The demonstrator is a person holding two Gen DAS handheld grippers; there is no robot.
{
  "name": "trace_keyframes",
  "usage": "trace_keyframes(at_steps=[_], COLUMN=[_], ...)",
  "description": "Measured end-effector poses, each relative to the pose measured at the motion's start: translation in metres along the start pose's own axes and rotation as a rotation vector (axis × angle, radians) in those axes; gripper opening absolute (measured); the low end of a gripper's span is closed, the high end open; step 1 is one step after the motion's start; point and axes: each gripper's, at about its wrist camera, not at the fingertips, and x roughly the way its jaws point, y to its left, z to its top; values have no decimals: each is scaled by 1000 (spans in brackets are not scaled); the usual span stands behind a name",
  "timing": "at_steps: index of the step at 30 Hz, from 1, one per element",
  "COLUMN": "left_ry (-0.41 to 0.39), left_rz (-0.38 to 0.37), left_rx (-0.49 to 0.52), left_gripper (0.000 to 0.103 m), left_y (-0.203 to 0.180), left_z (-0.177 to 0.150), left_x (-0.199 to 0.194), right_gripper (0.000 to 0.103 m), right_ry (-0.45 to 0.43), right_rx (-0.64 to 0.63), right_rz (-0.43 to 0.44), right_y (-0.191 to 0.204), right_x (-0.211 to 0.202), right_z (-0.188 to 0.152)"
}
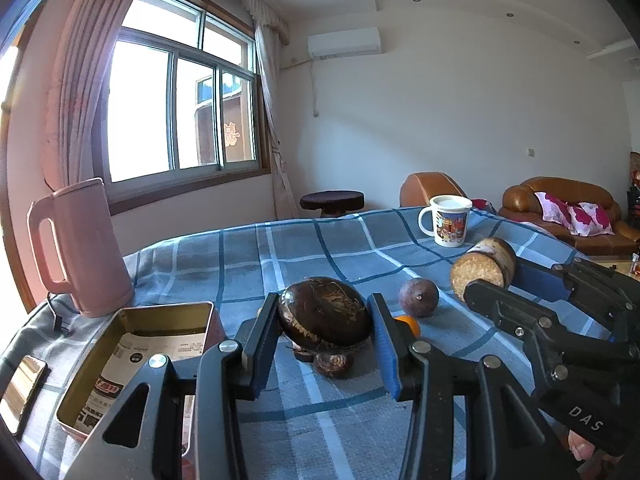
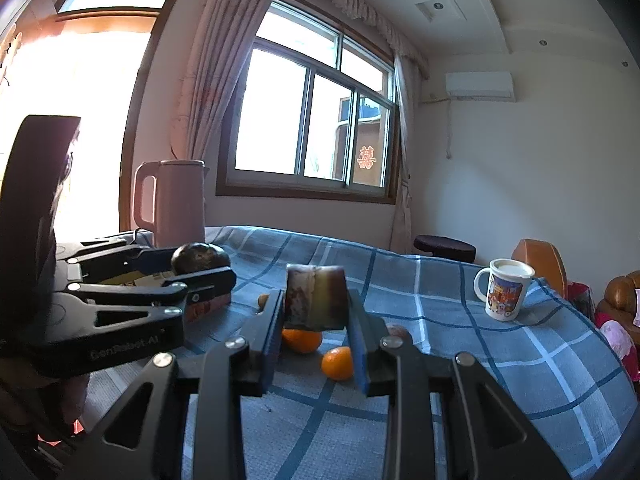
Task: Organize fruits
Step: 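Lift and carry both held items toward the open tin box with both tools, then lower the sugarcane into the tin and open the right tool while the left releases its fruit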
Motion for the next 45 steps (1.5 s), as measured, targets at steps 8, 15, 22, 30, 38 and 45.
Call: trace_keyframes(at_steps=[8, 15, 22, 30, 38, 45], left_ry=[-29, -49, -44, -29, -2, 36], left_rz=[28, 68, 94, 117, 141, 161], left_rx=[6, 10, -4, -23, -53, -87], left_gripper=[45, 45, 45, 45, 45, 45], left_y=[4, 11, 24, 41, 65, 90], left_z=[3, 6, 8, 9, 6, 1], left_x=[-5, -7, -4, -3, 4, 12], right_gripper=[33, 33, 32, 32, 32, 33], right_ry=[-16, -27, -39, -47, -40, -13], right_rx=[-11, -25, -43, -87, -116, -133], right_rz=[6, 22, 44, 79, 123, 181], right_y=[1, 5, 9, 23, 35, 53], right_x=[1, 4, 12, 26, 44, 64], right_z=[3, 9, 22, 34, 50, 60])
